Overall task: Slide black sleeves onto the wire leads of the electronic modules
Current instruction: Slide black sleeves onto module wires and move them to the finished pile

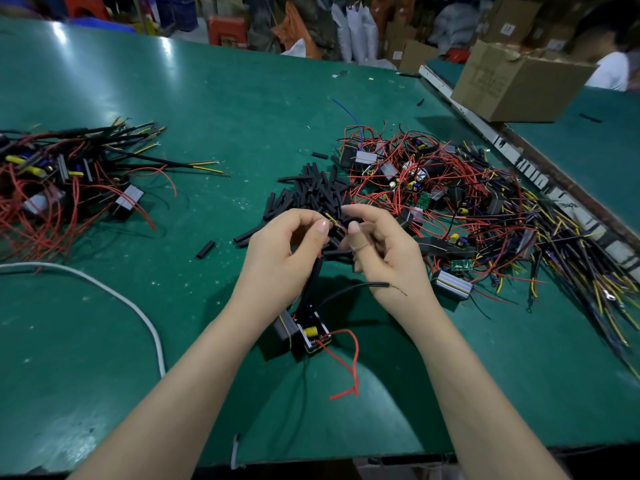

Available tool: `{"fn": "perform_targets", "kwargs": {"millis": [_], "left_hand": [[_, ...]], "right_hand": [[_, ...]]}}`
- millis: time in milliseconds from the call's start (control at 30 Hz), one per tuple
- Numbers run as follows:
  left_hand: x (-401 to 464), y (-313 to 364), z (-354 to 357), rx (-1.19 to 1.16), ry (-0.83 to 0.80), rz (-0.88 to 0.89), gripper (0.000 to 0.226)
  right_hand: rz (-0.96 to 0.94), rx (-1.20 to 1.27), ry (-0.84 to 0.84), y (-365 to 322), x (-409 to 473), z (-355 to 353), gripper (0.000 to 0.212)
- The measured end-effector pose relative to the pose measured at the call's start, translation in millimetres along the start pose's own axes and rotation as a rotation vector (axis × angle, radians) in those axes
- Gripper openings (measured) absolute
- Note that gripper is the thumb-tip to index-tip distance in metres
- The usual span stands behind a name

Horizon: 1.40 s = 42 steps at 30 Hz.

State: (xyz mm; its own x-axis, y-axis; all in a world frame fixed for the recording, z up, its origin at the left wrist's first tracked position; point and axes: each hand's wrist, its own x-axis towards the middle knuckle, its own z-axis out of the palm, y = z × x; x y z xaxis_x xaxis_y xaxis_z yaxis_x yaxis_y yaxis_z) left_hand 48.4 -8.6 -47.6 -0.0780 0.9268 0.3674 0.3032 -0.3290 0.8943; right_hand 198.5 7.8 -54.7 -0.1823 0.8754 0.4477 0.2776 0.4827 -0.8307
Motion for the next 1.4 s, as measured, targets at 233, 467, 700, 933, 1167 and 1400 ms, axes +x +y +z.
{"fn": "perform_targets", "kwargs": {"millis": [233, 467, 700, 933, 1167, 1400], "left_hand": [[3.6, 1.7, 0.9, -0.254, -0.06, -0.068, 0.016], [2.1, 0.2, 1.2, -0.17, 0.002, 0.023, 0.018], [-0.2, 2.5, 1.5, -0.131, -0.003, 0.084, 0.019], [0.9, 4.7, 1.0, -0.251, -0.088, 0.02, 0.02], [3.6, 5.8, 0.0, -0.299, -0.132, -0.112, 0.021], [4.8, 8.1, -0.9, -0.428, -0.138, -0.266, 0.027]], "right_hand": [[-0.017, 0.032, -0.017, 4.1, 1.5, 1.1, 0.022], [-0.008, 0.08, -0.012, 5.4, 1.7, 2.7, 0.018], [-0.007, 0.027, -0.023, 6.3, 1.9, 3.6, 0.018], [-0.007, -0.016, -0.013, 6.5, 1.2, 5.2, 0.02], [-0.029, -0.101, 0.0, 5.3, -0.4, 3.9, 0.017], [-0.052, -0.206, 0.031, 2.6, -3.0, 3.1, 0.018]]}}
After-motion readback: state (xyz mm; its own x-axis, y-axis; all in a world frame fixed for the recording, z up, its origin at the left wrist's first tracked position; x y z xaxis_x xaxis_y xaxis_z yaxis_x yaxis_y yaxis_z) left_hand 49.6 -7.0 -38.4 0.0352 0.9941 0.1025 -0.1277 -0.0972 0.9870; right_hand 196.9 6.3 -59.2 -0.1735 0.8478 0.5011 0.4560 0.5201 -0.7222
